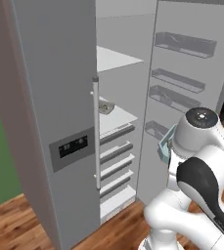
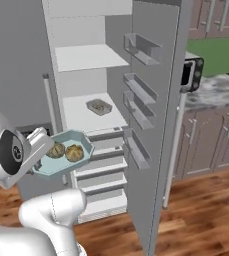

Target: Place two dumplings into each of the tupperware containers and then place the containers in the fridge.

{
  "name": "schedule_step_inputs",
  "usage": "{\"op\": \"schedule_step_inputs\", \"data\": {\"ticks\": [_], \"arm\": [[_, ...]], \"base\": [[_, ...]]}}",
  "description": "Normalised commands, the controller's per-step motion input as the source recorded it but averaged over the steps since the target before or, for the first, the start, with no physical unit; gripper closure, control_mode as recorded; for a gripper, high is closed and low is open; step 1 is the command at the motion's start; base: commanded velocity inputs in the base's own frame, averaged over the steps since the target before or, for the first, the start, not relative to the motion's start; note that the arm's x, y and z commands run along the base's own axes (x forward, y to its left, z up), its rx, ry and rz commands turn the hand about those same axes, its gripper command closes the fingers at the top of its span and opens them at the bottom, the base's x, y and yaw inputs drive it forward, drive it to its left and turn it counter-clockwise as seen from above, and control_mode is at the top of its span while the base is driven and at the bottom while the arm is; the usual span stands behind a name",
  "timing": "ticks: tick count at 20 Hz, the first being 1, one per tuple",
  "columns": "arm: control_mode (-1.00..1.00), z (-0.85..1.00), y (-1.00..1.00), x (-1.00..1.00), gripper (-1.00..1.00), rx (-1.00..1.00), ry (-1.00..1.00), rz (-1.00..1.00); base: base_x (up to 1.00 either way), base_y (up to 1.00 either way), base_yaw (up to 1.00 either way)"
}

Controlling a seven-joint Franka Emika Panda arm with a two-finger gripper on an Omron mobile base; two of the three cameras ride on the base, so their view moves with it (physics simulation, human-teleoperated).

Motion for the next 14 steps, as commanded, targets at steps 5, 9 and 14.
{"op": "schedule_step_inputs", "data": {"ticks": [5,9,14], "arm": [[1.00,0.00,0.00,0.00,1.00,0.00,0.00,0.00],[1.00,0.00,0.00,0.00,1.00,0.00,0.00,0.00],[1.00,0.00,0.00,0.00,1.00,0.00,0.00,0.00]], "base": [[0.59,-0.11,0.10],[0.57,-0.16,0.11],[0.52,-0.15,0.12]]}}
